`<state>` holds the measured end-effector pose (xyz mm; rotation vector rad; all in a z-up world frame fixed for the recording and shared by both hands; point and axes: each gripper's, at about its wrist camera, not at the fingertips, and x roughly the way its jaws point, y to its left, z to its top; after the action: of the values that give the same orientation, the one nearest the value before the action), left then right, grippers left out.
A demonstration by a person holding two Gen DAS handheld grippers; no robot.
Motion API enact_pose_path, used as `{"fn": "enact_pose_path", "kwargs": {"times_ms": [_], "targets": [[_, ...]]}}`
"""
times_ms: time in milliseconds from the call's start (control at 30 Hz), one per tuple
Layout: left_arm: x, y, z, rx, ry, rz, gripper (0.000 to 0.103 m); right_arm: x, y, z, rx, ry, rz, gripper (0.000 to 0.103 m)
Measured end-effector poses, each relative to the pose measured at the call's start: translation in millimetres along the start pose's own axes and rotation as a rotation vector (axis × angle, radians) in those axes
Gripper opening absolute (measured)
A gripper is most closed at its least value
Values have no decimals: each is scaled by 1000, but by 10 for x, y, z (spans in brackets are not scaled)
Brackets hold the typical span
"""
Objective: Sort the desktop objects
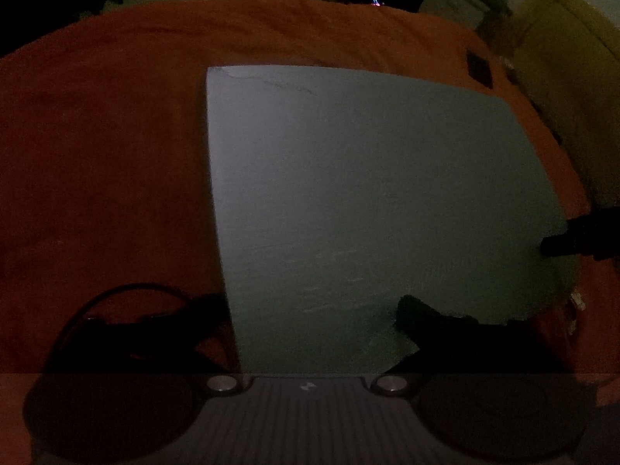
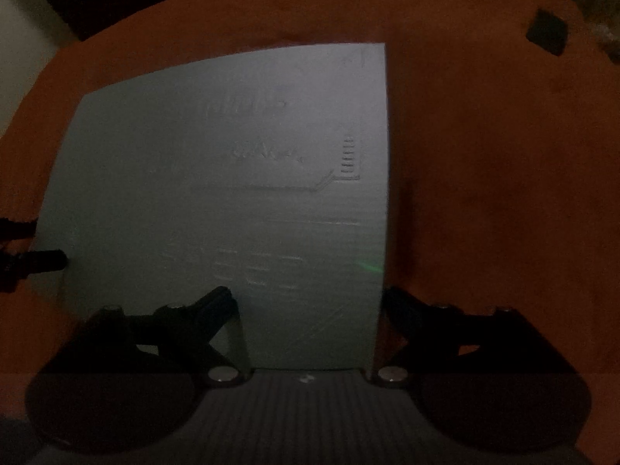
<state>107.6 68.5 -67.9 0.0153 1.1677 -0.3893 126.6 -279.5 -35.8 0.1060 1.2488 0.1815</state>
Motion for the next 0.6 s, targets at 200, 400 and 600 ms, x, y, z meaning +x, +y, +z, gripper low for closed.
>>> {"fn": "enact_pose_path", "kwargs": {"times_ms": [200,400,600], "targets": [[25,14,46,-44,-17,-14,102,120,-13,62,68,-50,-23,93],[-328,-83,61,-6,-143,13,102,-72,62,-30,61,-172,-67,93],[-983,-171,128,-109,-172,-29,102,-512,145,-7,130,-197,-26,93]]}}
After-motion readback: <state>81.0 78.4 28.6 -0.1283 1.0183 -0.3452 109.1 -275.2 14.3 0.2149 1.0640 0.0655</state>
